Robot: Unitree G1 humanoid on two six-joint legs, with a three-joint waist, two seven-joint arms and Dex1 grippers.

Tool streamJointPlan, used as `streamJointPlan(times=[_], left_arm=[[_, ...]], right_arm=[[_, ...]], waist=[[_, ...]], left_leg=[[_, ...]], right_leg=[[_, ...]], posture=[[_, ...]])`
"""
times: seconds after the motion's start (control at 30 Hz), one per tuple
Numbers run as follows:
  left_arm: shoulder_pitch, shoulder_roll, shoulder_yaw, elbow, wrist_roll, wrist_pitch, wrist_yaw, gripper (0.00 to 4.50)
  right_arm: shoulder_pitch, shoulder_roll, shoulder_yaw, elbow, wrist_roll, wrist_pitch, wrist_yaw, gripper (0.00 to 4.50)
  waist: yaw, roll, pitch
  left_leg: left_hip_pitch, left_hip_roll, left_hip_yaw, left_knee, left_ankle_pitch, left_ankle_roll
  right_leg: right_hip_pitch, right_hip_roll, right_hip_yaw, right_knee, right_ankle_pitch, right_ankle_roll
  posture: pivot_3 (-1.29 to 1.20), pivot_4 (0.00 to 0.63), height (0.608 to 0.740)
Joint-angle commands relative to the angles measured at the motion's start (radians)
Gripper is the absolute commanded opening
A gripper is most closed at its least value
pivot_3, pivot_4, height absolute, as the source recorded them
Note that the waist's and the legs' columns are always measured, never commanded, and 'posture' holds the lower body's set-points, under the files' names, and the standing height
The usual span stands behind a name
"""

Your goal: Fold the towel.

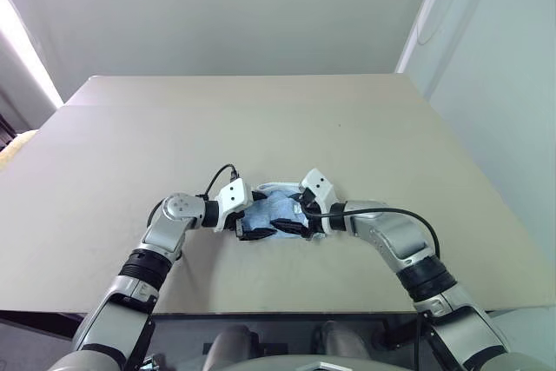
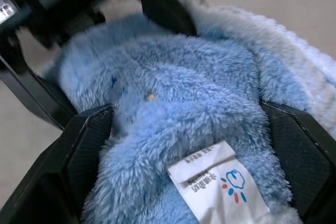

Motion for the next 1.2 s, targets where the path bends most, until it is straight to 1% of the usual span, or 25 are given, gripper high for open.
streamJointPlan(times=[0.03, 0.1, 0.2, 0.27, 0.33, 0.43, 0.53, 0.57, 0.63, 0.73, 0.8, 0.9, 1.0, 1.1, 1.2], left_arm=[[-0.005, -0.014, -0.004, 0.023, 0.000, 0.005, -0.024, 4.49], [-0.023, -0.010, 0.015, 0.023, -0.019, 0.019, -0.045, 4.49], [-0.051, 0.000, 0.053, 0.022, -0.056, 0.045, -0.074, 4.49], [-0.072, 0.009, 0.086, 0.005, -0.096, 0.091, -0.096, 4.49], [-0.088, 0.018, 0.119, -0.024, -0.141, 0.145, -0.118, 4.49], [-0.128, 0.056, 0.175, -0.089, -0.232, 0.315, -0.157, 4.49], [-0.128, 0.124, 0.209, -0.211, -0.339, 0.494, -0.242, 4.49], [-0.126, 0.151, 0.220, -0.253, -0.380, 0.561, -0.268, 4.49], [-0.117, 0.193, 0.239, -0.310, -0.427, 0.638, -0.293, 4.49], [-0.091, 0.242, 0.253, -0.366, -0.446, 0.679, -0.302, 4.49], [-0.063, 0.279, 0.252, -0.395, -0.444, 0.691, -0.314, 4.49], [-0.032, 0.316, 0.274, -0.405, -0.441, 0.694, -0.294, 4.49], [-0.011, 0.337, 0.276, -0.425, -0.441, 0.690, -0.288, 4.49], [-0.008, 0.335, 0.276, -0.436, -0.442, 0.692, -0.276, 4.49], [-0.002, 0.331, 0.273, -0.444, -0.436, 0.684, -0.262, 4.49]], right_arm=[[0.032, -0.033, 0.021, 0.010, -0.055, -0.006, 0.016, 4.50], [0.037, -0.051, 0.007, -0.016, -0.059, -0.025, 0.036, 4.50], [0.032, -0.040, -0.088, -0.068, 0.016, -0.022, 0.056, 4.50], [0.030, -0.039, -0.158, -0.121, 0.086, -0.010, 0.081, 4.50], [0.034, -0.048, -0.206, -0.171, 0.135, 0.005, 0.105, 4.50], [0.046, -0.094, -0.256, -0.252, 0.189, 0.011, 0.160, 4.50], [0.053, -0.148, -0.273, -0.305, 0.231, 0.050, 0.215, 4.50], [0.056, -0.170, -0.265, -0.326, 0.229, 0.052, 0.232, 4.50], [0.052, -0.199, -0.251, -0.358, 0.229, 0.060, 0.252, 4.50], [0.037, -0.227, -0.231, -0.406, 0.234, 0.073, 0.282, 4.50], [0.012, -0.227, -0.208, -0.427, 0.218, 0.077, 0.276, 4.50], [-0.027, -0.242, -0.082, -0.429, 0.100, 0.022, 0.288, 4.50], [-0.033, -0.248, 0.040, -0.397, 0.006, -0.054, 0.328, 4.50], [-0.037, -0.239, 0.110, -0.329, -0.073, -0.131, 0.342, 4.50], [-0.047, -0.218, 0.145, -0.273, -0.130, -0.185, 0.334, 4.50]], waist=[[0.000, 0.003, -0.003], [0.001, 0.005, -0.005], [0.001, 0.005, -0.004], [0.001, 0.005, -0.004], [-0.001, 0.004, -0.004], [-0.002, 0.002, -0.002], [-0.006, 0.002, -0.001], [-0.008, 0.002, -0.001], [-0.008, 0.003, -0.001], [-0.008, 0.003, 0.000], [-0.010, 0.004, 0.001], [-0.009, 0.004, 0.002], [-0.004, 0.002, 0.003], [0.001, 0.001, 0.004], [-0.002, 0.000, 0.004]], left_leg=[[0.000, 0.000, 0.000, 0.000, 0.000, -0.001], [-0.001, 0.002, -0.001, 0.000, -0.001, -0.001], [-0.002, 0.002, -0.001, 0.000, -0.001, -0.001], [-0.006, 0.001, -0.001, -0.001, 0.001, 0.001], [-0.017, 0.000, -0.001, -0.001, 0.002, 0.003], [-0.020, -0.002, -0.001, -0.001, 0.002, 0.003], [-0.019, -0.002, -0.002, -0.001, 0.002, 0.003], [-0.018, -0.001, -0.002, -0.001, 0.002, 0.003], [-0.017, 0.001, -0.002, 0.000, 0.001, 0.003], [-0.017, 0.001, -0.002, 0.000, 0.001, 0.002], [-0.017, 0.001, -0.002, -0.001, 0.001, 0.002], [-0.017, 0.001, -0.002, -0.001, 0.001, 0.002], [-0.017, 0.001, -0.002, -0.001, 0.001, 0.002], [-0.018, 0.000, -0.002, -0.001, 0.001, 0.002], [-0.018, -0.001, -0.001, 0.000, 0.002, 0.002]], right_leg=[[0.001, 0.000, -0.001, -0.001, 0.000, 0.000], [0.003, -0.001, -0.004, -0.006, 0.001, 0.001], [0.004, -0.002, -0.006, -0.007, 0.001, 0.001], [-0.002, -0.002, -0.006, -0.007, 0.001, 0.002], [-0.013, -0.002, -0.005, -0.005, 0.005, 0.003], [-0.016, -0.001, -0.005, -0.002, 0.006, 0.001], [-0.016, -0.001, -0.006, -0.001, 0.004, 0.002], [-0.016, -0.001, -0.006, -0.001, 0.001, 0.002], [-0.015, -0.001, -0.006, -0.001, 0.000, 0.001], [-0.015, -0.001, -0.005, 0.000, 0.000, 0.000], [-0.016, 0.000, -0.005, 0.000, -0.001, 0.000], [-0.016, 0.000, -0.005, 0.001, -0.001, -0.001], [-0.017, 0.000, -0.005, 0.001, -0.002, -0.001], [-0.017, -0.001, -0.005, 0.001, -0.002, -0.001], [-0.016, -0.002, -0.005, 0.000, -0.002, -0.001]], posture=[[0.00, 0.000, 0.726], [0.00, 0.000, 0.726], [0.00, 0.000, 0.726], [0.00, 0.000, 0.726], [0.00, 0.000, 0.726], [0.00, 0.000, 0.726], [0.00, 0.000, 0.726], [0.00, 0.000, 0.726], [0.00, 0.000, 0.726], [0.00, 0.000, 0.726], [0.00, 0.000, 0.726], [0.00, 0.000, 0.726], [0.00, 0.000, 0.726], [0.00, 0.000, 0.726], [0.00, 0.000, 0.726]])
